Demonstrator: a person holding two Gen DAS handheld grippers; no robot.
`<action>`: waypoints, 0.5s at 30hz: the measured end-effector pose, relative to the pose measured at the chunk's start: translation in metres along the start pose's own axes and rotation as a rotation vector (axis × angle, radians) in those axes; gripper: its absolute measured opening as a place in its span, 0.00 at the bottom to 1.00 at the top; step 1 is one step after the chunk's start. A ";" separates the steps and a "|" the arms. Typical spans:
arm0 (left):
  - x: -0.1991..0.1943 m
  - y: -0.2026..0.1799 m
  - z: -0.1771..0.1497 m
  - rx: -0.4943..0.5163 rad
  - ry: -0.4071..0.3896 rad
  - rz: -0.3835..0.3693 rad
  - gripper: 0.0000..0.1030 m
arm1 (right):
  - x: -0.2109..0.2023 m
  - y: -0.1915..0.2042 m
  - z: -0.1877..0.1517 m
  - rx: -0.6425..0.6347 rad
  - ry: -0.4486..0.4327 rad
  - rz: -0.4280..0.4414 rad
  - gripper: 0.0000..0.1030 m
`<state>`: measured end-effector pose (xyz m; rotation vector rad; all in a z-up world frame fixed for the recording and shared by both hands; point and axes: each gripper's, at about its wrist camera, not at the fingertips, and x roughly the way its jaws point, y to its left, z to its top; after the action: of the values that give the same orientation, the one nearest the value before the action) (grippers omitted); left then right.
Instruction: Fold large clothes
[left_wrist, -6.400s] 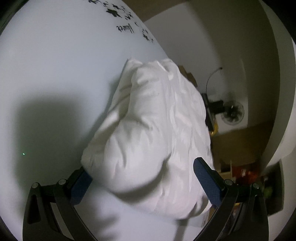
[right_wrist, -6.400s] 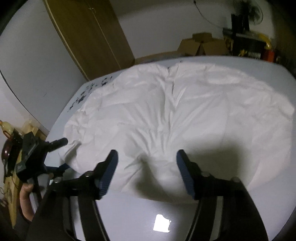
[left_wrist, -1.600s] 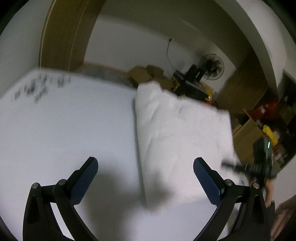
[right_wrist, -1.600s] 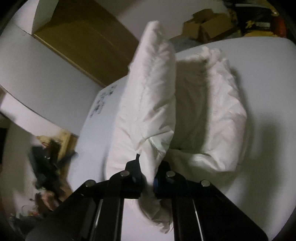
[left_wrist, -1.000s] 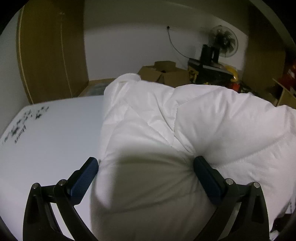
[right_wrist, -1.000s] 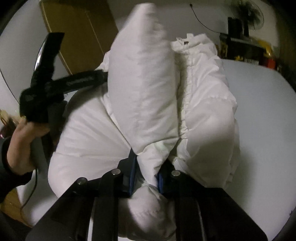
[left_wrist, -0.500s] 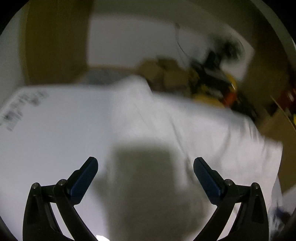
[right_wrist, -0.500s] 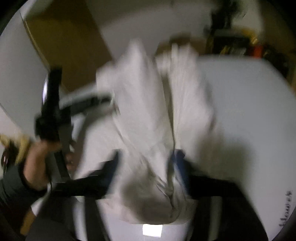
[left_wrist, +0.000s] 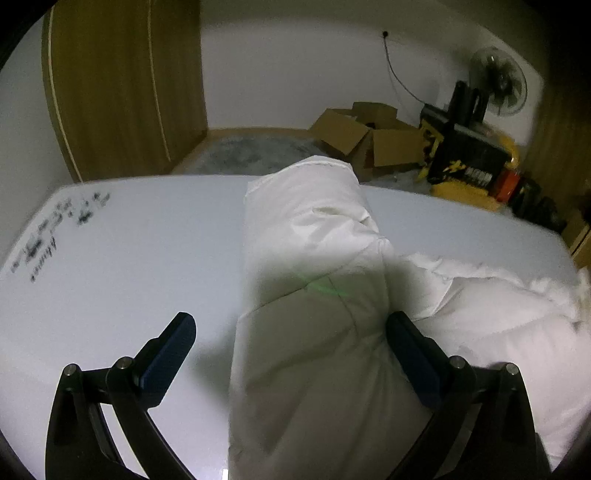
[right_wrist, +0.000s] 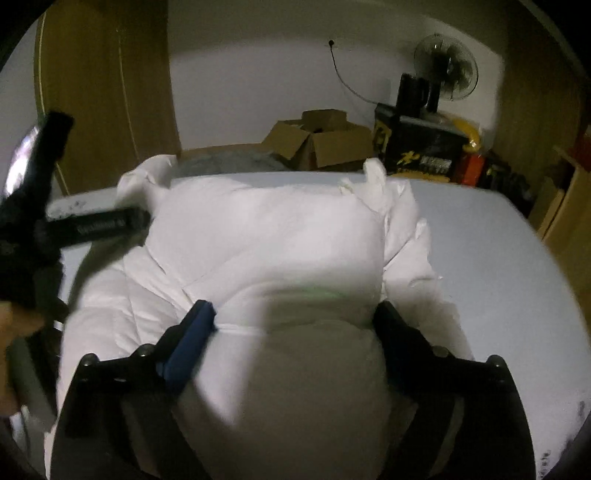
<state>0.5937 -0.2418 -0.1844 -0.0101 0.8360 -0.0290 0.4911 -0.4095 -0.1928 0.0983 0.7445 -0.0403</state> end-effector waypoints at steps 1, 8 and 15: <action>0.002 -0.003 -0.001 0.005 -0.004 0.010 1.00 | 0.007 -0.005 0.004 0.014 0.010 0.020 0.93; 0.019 -0.007 -0.012 0.021 0.031 0.041 1.00 | 0.022 0.000 -0.002 0.006 0.035 0.013 0.97; 0.029 -0.010 -0.015 0.047 0.072 0.057 1.00 | 0.030 0.001 -0.005 0.006 0.067 0.007 0.98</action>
<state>0.6012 -0.2526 -0.2157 0.0591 0.9067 0.0045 0.5098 -0.4082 -0.2160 0.1083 0.8109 -0.0329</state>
